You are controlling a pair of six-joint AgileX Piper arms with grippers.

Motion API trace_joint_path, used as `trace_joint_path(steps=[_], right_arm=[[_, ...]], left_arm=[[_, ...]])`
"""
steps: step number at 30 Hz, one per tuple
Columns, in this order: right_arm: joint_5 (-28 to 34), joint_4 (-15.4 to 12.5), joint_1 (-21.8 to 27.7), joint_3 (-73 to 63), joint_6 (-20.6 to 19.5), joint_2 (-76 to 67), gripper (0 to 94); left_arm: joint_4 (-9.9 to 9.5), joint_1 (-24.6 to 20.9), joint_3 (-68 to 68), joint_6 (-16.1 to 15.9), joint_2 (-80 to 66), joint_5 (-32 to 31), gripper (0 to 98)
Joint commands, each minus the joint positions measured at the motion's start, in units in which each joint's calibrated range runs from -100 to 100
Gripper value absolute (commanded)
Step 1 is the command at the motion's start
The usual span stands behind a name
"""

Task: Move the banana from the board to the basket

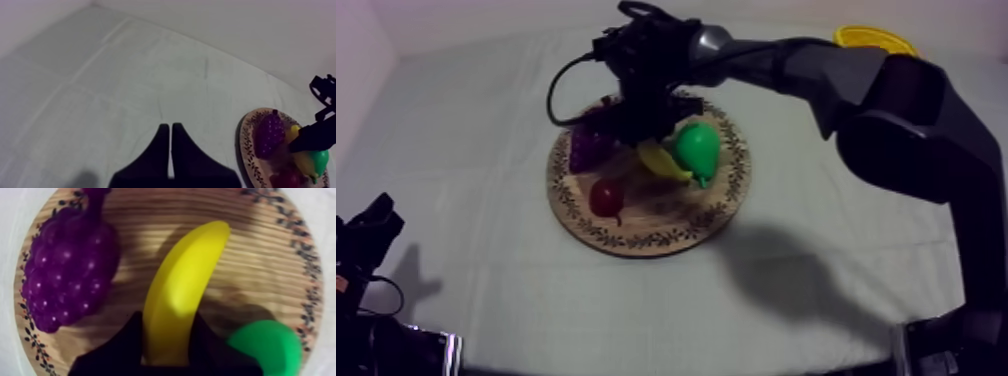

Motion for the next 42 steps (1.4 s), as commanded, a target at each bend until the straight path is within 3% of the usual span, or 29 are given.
trace_joint_path(steps=[1,15,23,42], right_arm=[[1.03,0.45,0.41,1.78,-0.05,-3.01,12.1],[3.42,5.83,5.4,14.09,1.58,-26.61,13.1],[-1.03,7.86,13.3,17.83,4.16,-33.25,12.6],[-14.9,11.24,31.52,26.22,10.12,-34.54,12.5]], left_arm=[[-0.03,-0.01,-0.01,0.02,-0.05,-0.01,0.1],[-0.03,-0.01,-0.01,0.02,-0.05,-0.01,0.1],[-0.03,-0.01,-0.01,0.02,-0.05,-0.01,0.1],[-0.03,-0.01,-0.01,0.02,-0.05,-0.01,0.1]])
